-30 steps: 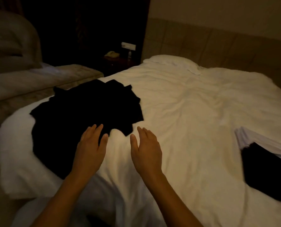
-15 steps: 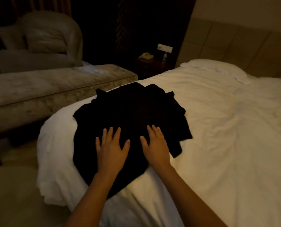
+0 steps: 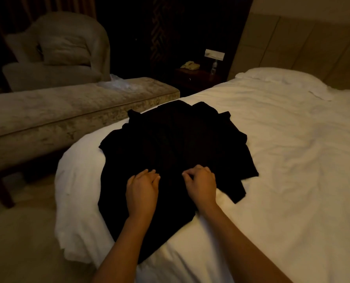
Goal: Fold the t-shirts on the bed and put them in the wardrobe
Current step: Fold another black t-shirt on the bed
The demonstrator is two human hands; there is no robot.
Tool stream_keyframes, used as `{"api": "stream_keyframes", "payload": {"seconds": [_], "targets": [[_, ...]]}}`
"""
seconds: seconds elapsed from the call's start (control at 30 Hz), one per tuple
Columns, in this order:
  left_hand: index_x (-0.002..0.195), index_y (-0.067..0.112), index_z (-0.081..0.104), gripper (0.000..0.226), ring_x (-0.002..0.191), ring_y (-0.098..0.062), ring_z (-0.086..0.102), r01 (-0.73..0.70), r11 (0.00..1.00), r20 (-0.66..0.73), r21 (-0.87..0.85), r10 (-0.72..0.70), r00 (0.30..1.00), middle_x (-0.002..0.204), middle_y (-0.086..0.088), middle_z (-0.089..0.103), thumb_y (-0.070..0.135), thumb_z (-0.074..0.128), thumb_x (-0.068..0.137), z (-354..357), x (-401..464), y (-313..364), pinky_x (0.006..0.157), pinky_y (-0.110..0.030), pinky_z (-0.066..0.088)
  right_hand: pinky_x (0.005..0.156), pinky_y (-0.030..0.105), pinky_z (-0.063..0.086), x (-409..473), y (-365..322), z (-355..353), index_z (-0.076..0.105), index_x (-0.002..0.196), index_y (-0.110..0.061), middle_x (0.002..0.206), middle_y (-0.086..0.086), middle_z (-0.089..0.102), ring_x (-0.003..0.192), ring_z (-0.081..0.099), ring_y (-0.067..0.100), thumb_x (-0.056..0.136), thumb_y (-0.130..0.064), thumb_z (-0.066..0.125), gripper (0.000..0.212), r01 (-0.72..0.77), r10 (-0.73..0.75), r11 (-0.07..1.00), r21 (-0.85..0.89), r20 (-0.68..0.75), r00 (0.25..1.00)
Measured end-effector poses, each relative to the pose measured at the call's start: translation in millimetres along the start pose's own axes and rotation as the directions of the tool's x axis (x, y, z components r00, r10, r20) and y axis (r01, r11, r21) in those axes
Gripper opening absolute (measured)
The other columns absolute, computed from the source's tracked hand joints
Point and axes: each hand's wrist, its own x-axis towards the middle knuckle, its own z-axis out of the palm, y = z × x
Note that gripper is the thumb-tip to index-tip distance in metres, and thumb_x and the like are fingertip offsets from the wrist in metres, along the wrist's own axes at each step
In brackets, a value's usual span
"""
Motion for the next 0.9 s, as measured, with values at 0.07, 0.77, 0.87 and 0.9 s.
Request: {"api": "stream_keyframes", "payload": {"seconds": [0.07, 0.77, 0.87, 0.9], "targets": [[0.105, 0.015, 0.076, 0.021, 0.106, -0.026, 0.063, -0.028, 0.996, -0.030, -0.089, 0.026, 0.999, 0.108, -0.003, 0.072, 0.023, 0.059, 0.097, -6, -4, 7, 0.093, -0.036, 0.050, 0.089, 0.037, 0.043, -7, 5, -1, 0.075, 0.100, -0.015, 0.098, 0.004, 0.064, 0.099, 0.056, 0.025, 0.093, -0.024, 0.059, 0.019, 0.003, 0.007, 0.991, 0.132, -0.070, 0.998], [0.084, 0.030, 0.060, 0.015, 0.078, -0.003, 0.062, -0.203, 0.737, 0.044, -0.644, 0.301, 0.953, 0.084, 0.016, 0.064, 0.029, 0.048, 0.094, -32, -90, 147, 0.067, -0.011, 0.044, 0.072, 0.015, 0.043, -90, 29, -124, 0.057, 0.093, -0.022, 0.088, -0.002, 0.061, 0.082, 0.058, 0.006, 0.104, -0.019, 0.042, 0.019, -0.039, 0.254, 0.719, 0.694, -0.210, 0.944], [0.084, 0.023, 0.063, 0.020, 0.077, -0.005, 0.063, -0.164, 0.712, 0.088, -0.683, 0.302, 0.949, 0.082, 0.012, 0.065, 0.018, 0.053, 0.100, -40, -107, 172, 0.066, -0.015, 0.047, 0.070, 0.026, 0.044, -114, 38, -152, 0.057, 0.080, -0.015, 0.077, 0.000, 0.059, 0.072, 0.054, 0.008, 0.103, -0.021, 0.045, 0.026, -0.067, 0.275, 0.664, 0.745, -0.159, 0.948], [0.083, 0.020, 0.064, 0.021, 0.076, -0.005, 0.063, -0.153, 0.706, 0.099, -0.692, 0.303, 0.948, 0.081, 0.011, 0.066, 0.013, 0.053, 0.100, -42, -113, 182, 0.065, -0.014, 0.046, 0.069, 0.029, 0.043, -123, 40, -162, 0.054, 0.076, -0.013, 0.074, 0.001, 0.057, 0.070, 0.052, 0.009, 0.103, -0.025, 0.045, 0.030, -0.076, 0.275, 0.640, 0.765, -0.136, 0.952]]}}
